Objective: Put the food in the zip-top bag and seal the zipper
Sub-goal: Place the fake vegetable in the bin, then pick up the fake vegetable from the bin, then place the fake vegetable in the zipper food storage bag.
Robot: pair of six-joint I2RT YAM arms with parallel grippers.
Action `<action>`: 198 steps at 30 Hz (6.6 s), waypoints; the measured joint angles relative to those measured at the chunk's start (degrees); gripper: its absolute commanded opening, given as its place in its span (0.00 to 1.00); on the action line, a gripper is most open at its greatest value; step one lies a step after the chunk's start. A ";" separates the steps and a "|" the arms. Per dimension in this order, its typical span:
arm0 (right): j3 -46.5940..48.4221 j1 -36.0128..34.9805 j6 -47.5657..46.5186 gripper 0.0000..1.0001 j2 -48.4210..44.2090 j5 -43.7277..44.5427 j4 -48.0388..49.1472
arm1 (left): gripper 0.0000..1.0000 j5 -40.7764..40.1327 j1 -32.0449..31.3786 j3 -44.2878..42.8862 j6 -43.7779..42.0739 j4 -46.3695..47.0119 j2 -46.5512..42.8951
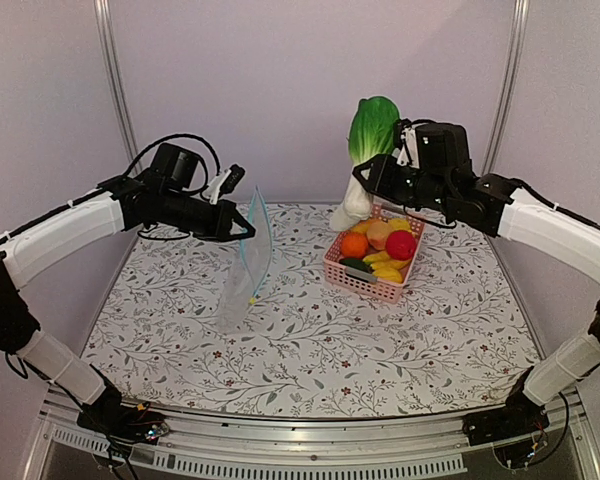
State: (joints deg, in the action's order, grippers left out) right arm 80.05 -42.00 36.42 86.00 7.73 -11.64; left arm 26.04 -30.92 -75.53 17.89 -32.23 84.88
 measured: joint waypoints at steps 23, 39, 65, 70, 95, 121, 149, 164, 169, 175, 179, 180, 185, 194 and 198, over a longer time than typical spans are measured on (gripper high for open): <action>6.75 -19.78 -15.61 0.29 1.51 2.51 3.67 | 0.00 3.45 0.00 -1.60 4.63 1.42 0.63; 7.65 -21.44 -20.65 0.29 4.00 13.77 6.34 | 0.00 3.58 0.02 -1.88 4.68 0.46 0.76; -1.95 10.32 -9.35 0.24 12.92 3.82 2.19 | 0.00 3.04 0.02 -1.20 3.30 -1.66 -0.11; -1.64 11.54 -8.31 0.26 17.46 2.64 1.38 | 0.00 2.64 0.02 -1.20 1.79 -2.60 -0.11; -1.27 11.26 -2.54 0.77 21.00 5.44 -4.59 | 0.00 0.55 1.60 2.54 -2.69 -3.26 -0.13; 5.64 12.59 -2.71 0.87 16.87 6.67 -15.17 | 0.00 2.05 3.06 3.58 -2.64 -2.43 -0.13; 21.42 22.18 4.44 0.75 34.42 -3.06 -18.88 | 0.00 3.17 4.13 4.26 -1.75 -1.95 -0.13; 20.72 22.21 7.13 0.26 34.73 -6.84 -12.96 | 0.00 3.13 4.85 4.52 -1.53 -1.79 -0.59; 15.96 22.18 7.39 0.25 30.47 -8.09 -9.81 | 0.00 2.86 4.96 5.05 -1.53 -1.53 -1.75; 11.56 22.16 5.92 0.25 19.91 -8.37 -7.19 | 0.00 0.00 5.18 5.07 -1.77 -1.49 -4.46; 8.74 22.12 4.17 0.25 12.02 -8.37 -5.38 | 0.00 0.02 5.33 5.07 -0.44 -1.42 -5.05; 8.24 22.05 3.61 0.25 10.45 -8.41 -5.20 | 0.00 0.15 5.31 5.09 0.13 -1.38 -5.05; 7.08 21.62 1.05 0.25 4.42 -9.86 -5.03 | 0.00 -0.04 4.28 5.49 3.43 -0.46 -5.68; 6.82 14.88 -3.69 0.26 -4.33 -13.57 -4.28 | 0.00 0.55 -0.72 5.51 8.81 2.54 -6.01; 6.73 7.45 -6.21 0.26 -5.75 -13.88 -1.95 | 0.00 1.20 -3.28 4.81 10.97 3.87 -5.66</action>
State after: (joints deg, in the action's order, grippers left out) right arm 86.78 -34.54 30.22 80.25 -6.15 -13.58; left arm 27.24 -34.20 -70.72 28.86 -28.36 79.22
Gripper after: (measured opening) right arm 0.264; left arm 0.006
